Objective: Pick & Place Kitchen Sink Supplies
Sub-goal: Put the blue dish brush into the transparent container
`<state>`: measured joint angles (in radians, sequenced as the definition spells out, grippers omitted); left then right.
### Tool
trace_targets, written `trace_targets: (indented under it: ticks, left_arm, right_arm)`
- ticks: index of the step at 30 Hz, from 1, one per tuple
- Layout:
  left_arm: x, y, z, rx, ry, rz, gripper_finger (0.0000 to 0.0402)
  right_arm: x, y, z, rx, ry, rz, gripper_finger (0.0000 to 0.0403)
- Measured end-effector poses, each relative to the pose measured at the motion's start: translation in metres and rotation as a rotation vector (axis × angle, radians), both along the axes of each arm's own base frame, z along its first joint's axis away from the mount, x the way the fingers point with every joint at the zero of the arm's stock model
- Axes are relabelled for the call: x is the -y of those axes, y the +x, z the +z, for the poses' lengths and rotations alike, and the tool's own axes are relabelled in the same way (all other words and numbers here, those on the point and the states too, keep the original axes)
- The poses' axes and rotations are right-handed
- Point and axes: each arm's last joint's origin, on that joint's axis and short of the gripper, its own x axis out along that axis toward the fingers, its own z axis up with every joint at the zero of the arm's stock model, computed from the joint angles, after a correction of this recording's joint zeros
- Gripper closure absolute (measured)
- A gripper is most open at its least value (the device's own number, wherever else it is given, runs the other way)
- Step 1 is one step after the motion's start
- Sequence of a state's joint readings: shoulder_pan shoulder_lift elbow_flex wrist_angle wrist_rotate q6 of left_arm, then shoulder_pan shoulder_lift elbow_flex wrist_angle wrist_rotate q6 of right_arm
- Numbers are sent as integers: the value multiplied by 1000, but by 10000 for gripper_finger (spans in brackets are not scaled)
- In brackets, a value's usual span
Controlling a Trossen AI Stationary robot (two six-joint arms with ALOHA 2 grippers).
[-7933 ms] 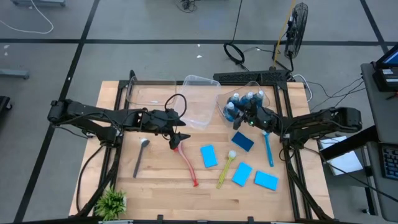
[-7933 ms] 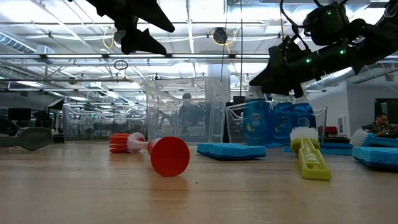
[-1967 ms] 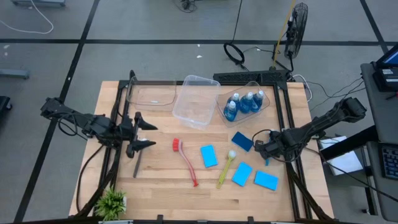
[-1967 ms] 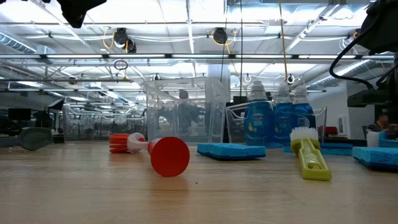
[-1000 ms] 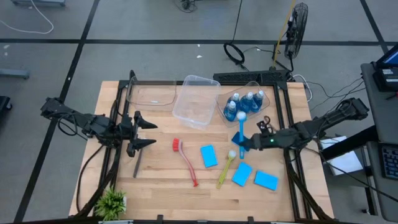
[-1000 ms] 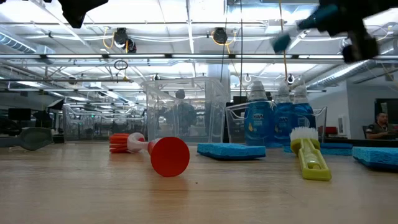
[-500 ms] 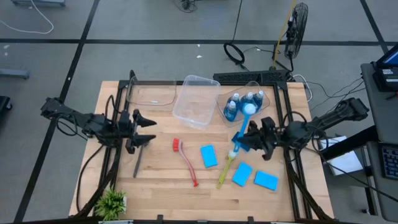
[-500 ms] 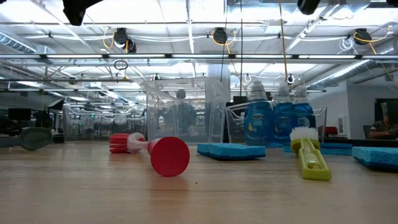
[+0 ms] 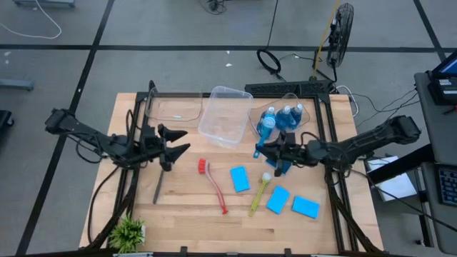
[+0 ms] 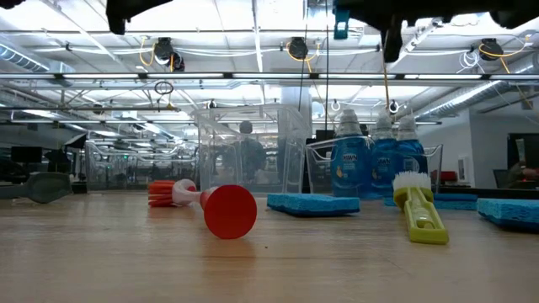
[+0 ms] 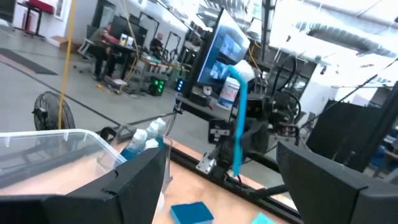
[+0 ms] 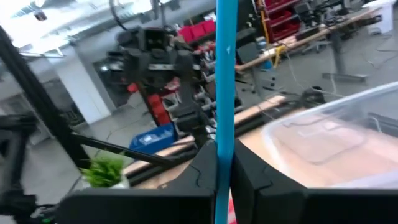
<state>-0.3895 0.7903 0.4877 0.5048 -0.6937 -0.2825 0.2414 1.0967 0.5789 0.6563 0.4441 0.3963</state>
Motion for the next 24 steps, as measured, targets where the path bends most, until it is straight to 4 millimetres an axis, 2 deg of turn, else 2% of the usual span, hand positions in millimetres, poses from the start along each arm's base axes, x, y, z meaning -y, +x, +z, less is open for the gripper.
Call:
trace_targets:
  ticks: [4,9,17,24]
  left_arm:
    - [1,15,-4,14,-4,16,96]
    - [2,37,2,-13,15,28,96]
    - [2,83,20,-49,96,-97,96]
    - [-7,107,25,-76,71,-233,96]
  right_arm:
    - [4,7,-6,-14,-3,17,395]
    - [6,18,-8,-23,-10,62,395]
    - [5,44,7,-16,-82,168,395]
    - [2,59,13,-38,-117,228,395]
